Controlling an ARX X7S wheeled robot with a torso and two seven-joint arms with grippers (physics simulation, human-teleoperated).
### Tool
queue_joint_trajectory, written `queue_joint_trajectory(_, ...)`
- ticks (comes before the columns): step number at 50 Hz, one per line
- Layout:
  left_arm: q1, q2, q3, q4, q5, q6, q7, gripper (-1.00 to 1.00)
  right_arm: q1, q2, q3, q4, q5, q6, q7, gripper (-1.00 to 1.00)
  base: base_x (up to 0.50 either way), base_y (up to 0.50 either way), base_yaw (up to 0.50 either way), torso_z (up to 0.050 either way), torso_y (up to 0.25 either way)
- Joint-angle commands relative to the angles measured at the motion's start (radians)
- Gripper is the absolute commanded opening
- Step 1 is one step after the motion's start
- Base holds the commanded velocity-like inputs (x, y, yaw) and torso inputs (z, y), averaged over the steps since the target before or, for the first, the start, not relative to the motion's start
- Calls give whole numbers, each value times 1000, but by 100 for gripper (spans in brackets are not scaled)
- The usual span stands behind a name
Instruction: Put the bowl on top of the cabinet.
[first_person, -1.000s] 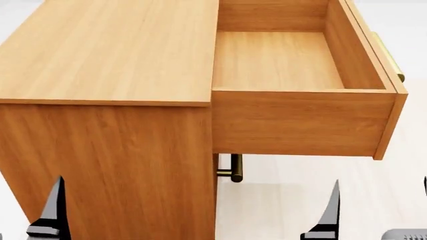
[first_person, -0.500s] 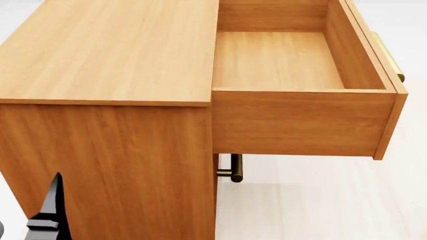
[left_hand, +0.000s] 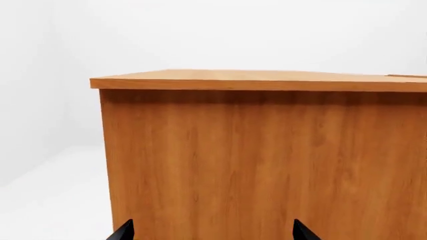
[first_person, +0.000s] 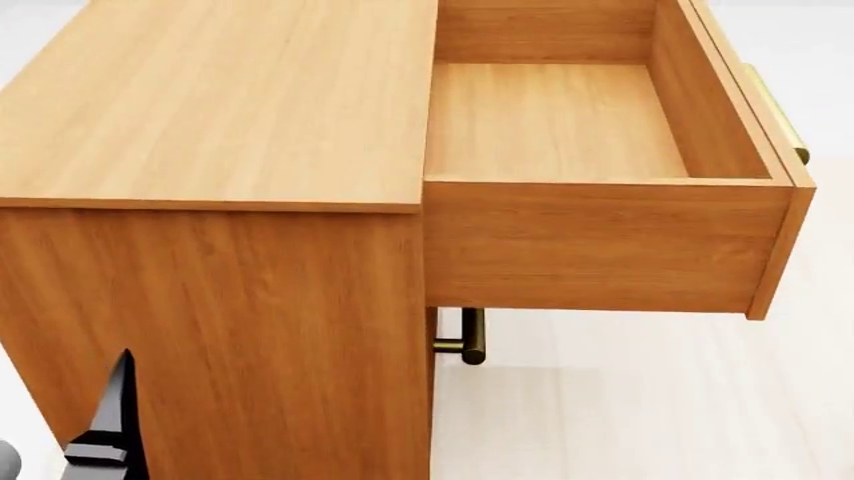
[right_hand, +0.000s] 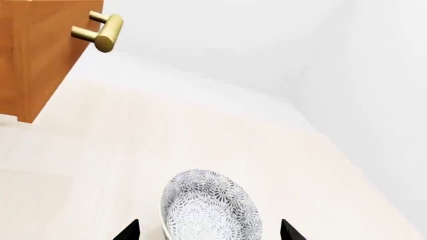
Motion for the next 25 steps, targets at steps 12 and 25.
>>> queue_joint_trajectory(12, 28, 2, 43, -24, 59, 23, 22, 100, 284, 502, -971, 355, 210, -477, 294, 100, 0, 0, 0, 0, 0)
queue_joint_trajectory(25, 33, 2, 52, -32, 72, 29, 24, 100, 907, 278, -1278, 457, 72, -94, 238, 100, 0, 0, 0, 0, 0)
